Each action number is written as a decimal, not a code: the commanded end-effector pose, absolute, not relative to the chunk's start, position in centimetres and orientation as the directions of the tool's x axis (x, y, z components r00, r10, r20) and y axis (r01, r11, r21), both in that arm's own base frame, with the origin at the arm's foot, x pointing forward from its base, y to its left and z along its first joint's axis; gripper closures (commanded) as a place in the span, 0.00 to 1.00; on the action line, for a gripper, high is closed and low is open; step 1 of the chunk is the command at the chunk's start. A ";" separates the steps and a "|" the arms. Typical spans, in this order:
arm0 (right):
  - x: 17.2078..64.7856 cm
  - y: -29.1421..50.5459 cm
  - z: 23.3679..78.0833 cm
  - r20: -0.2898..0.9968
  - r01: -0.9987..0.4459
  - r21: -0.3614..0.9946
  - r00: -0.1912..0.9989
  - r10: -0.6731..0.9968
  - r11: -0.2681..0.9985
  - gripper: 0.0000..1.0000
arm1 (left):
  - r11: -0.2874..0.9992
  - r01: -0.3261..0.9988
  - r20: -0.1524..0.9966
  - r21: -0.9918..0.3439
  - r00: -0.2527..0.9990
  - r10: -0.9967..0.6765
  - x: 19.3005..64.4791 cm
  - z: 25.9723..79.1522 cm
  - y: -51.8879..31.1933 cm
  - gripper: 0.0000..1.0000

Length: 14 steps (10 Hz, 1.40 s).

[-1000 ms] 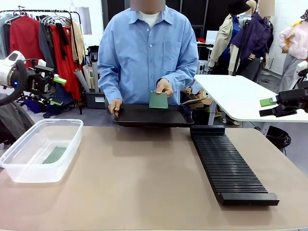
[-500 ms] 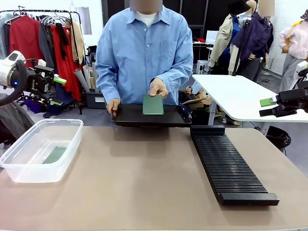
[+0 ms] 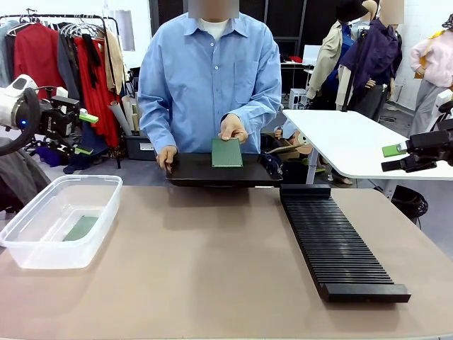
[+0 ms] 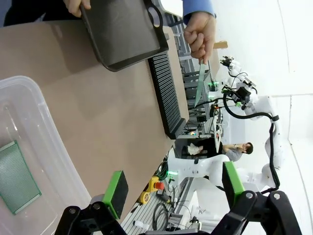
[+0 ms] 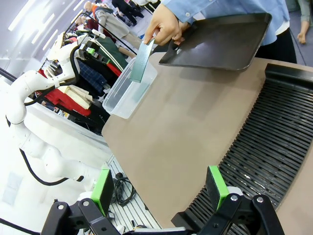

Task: Sort PCBs into racks and boxes based on the side picked up.
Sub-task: Pick up the Blank PCB handed by the Human.

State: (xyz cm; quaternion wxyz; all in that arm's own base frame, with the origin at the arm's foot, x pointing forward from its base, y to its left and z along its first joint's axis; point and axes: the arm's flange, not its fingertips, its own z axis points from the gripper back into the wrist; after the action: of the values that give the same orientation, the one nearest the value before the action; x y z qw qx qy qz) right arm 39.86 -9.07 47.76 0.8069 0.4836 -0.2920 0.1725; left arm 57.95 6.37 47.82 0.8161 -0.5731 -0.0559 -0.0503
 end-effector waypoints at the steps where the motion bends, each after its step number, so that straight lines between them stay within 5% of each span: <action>1: 40.0 -9.0 48.1 0.638 -0.558 0.684 0.770 -0.014 0.471 0.00 | 0.245 0.197 0.190 -0.949 0.980 -0.052 58.3 47.2 5.2 0.00; 8: 40.0 -9.0 48.1 0.638 -0.558 0.684 0.770 -0.014 0.471 0.00 | 0.068 0.186 0.177 -0.980 0.977 -0.115 58.9 42.7 -5.0 0.00; 14: 40.0 -9.0 48.1 0.638 -0.558 0.684 0.770 -0.014 0.471 0.00 | 0.047 0.260 0.252 -0.964 0.958 -0.135 63.2 39.1 -13.5 0.00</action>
State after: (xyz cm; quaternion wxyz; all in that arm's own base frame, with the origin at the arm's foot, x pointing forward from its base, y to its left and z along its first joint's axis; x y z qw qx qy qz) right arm 39.86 -9.08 47.77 0.8070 0.4834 -0.2921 0.1725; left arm 62.05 -12.75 39.24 0.7301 -0.6718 -0.0419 -0.1174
